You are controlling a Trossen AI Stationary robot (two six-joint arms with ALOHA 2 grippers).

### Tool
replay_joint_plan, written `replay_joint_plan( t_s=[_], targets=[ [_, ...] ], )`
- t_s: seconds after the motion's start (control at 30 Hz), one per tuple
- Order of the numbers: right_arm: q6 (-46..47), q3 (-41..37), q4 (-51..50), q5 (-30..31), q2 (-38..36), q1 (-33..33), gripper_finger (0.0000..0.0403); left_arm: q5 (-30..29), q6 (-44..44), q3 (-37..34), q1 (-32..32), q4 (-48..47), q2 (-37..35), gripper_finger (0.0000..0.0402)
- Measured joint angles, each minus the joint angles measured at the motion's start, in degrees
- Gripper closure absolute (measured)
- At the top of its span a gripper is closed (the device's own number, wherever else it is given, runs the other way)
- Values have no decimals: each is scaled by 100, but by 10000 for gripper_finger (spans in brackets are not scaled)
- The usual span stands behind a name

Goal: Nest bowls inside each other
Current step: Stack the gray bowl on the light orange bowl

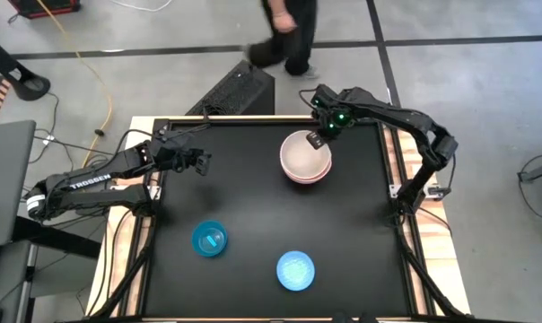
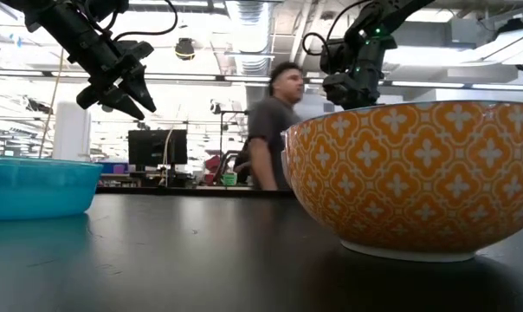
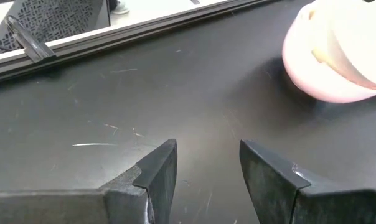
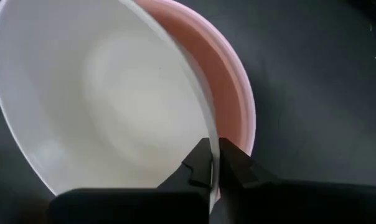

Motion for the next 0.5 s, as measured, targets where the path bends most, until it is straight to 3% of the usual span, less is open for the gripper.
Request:
replay_joint_plan(
  t_s=[0.5],
  targets=[
    [19,152,-170,171,-35,-70,273,-8,4,0,0,0,0,237]
  ],
)
